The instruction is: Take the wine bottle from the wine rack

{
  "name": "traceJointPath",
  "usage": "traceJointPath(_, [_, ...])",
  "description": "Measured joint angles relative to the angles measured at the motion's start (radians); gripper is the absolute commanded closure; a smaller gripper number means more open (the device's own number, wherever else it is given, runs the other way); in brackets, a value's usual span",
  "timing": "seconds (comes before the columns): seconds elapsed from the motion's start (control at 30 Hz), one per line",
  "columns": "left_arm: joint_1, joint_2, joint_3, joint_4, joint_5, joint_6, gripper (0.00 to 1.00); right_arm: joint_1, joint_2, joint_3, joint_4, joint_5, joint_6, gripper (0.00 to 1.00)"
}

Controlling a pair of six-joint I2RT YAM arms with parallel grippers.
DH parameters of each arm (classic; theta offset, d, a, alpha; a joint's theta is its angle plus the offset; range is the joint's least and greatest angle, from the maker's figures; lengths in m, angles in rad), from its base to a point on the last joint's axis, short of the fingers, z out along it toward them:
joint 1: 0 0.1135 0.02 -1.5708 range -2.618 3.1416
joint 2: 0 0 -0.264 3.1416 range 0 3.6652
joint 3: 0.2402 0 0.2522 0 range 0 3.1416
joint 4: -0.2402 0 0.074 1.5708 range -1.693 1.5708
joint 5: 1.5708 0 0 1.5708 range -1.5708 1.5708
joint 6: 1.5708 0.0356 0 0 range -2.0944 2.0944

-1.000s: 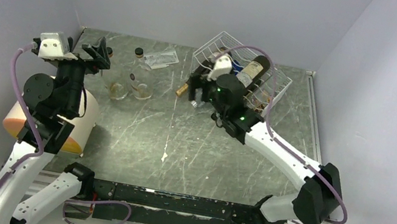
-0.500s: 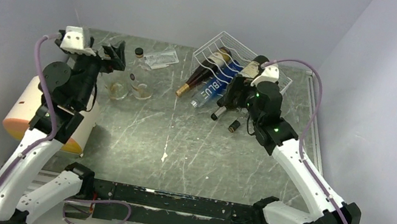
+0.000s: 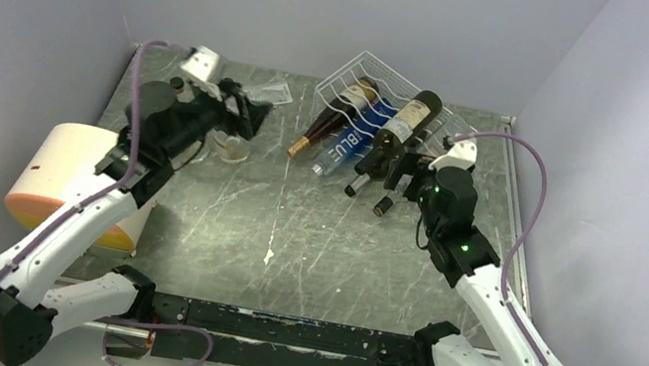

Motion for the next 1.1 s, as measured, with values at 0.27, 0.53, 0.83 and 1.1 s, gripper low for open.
traceJointPath(0.27, [-0.314,0.130,0.013,-0.024,-0.039,-0.002,0.00,-0.008,-0.121,-0.039,-0.011,0.024,0.010,0.00])
traceJointPath(0.53, [-0.397,0.459,0.180,-0.050,-0.032,-0.028,0.02,-0.008,-0.343,-0.044,-0.021,0.016,0.050,0.00])
traceJointPath(0.83, [-0.401,0.899,0.627,-0.246,0.040,-0.101,0.03,-0.009,-0.488,-0.044,-0.026,0.044,0.031,0.00])
traceJointPath(1.1, [-0.401,1.118,0.842,-0.429,0.086,-0.161,0.08,-0.010,-0.500,-0.044,-0.060,0.042,0.026,0.00])
